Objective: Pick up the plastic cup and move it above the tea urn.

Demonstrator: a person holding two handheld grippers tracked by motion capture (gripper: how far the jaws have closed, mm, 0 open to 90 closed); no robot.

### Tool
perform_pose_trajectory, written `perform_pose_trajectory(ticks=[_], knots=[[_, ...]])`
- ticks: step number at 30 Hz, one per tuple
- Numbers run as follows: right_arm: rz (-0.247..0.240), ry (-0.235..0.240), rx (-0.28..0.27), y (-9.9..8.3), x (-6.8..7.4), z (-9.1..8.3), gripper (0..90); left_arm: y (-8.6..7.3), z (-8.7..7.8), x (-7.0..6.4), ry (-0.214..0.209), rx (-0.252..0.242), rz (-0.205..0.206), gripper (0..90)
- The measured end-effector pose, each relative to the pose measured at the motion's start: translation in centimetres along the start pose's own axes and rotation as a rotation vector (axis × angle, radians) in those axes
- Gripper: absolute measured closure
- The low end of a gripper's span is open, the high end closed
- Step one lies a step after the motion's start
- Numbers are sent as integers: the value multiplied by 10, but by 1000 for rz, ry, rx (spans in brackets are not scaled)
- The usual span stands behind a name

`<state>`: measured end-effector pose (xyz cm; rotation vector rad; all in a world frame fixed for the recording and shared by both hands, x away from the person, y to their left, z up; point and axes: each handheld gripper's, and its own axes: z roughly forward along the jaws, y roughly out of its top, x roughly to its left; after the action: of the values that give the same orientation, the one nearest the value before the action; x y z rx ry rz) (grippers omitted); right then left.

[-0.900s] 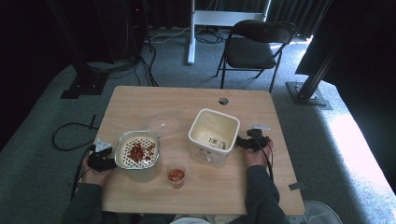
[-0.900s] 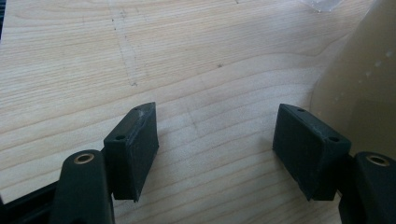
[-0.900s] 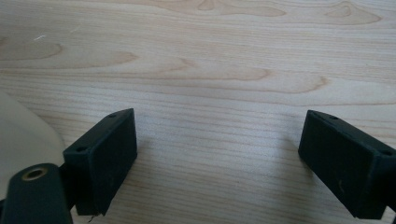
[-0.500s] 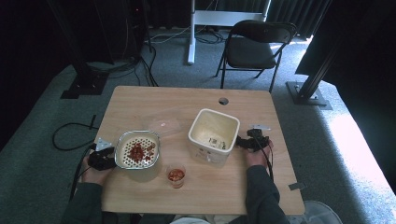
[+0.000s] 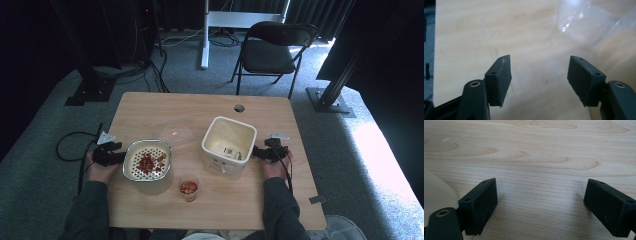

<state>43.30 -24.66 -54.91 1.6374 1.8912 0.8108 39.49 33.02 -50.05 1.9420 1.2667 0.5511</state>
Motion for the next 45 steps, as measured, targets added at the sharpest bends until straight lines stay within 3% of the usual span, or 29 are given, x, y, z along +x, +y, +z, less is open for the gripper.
perform_pose_trajectory(ticks=[10, 14, 21, 27, 32, 35, 37, 40, 43, 45], knots=[[0, 1, -1, 0, 0, 0, 111, 54, 18, -1, -70, -29, 50, 323], [0, 1, -1, 0, 0, 0, 111, 67, 29, -3, -76, -6, 71, 313], [0, 1, -1, 0, 0, 0, 111, 84, 53, -8, -108, 24, 70, 317], [0, 1, -1, 0, 0, 0, 112, 82, 77, -15, -110, 106, 94, 337], [0, 1, -1, 0, 0, 0, 113, 79, 75, -16, -30, 126, 124, 511], [0, 1, -1, 0, 0, 0, 114, 78, 71, -9, 38, 131, 117, 579], [0, 1, -1, 0, 0, 0, 114, 75, 67, -2, 63, 131, 87, 613], [0, 1, -1, 0, 0, 0, 114, 69, 62, 6, 35, 139, 38, 590], [0, 1, -1, 0, 0, 0, 114, 63, 60, 7, 24, 179, 41, 579], [0, 1, -1, 0, 0, 0, 114, 60, 58, 7, -6, 197, 29, 587]])
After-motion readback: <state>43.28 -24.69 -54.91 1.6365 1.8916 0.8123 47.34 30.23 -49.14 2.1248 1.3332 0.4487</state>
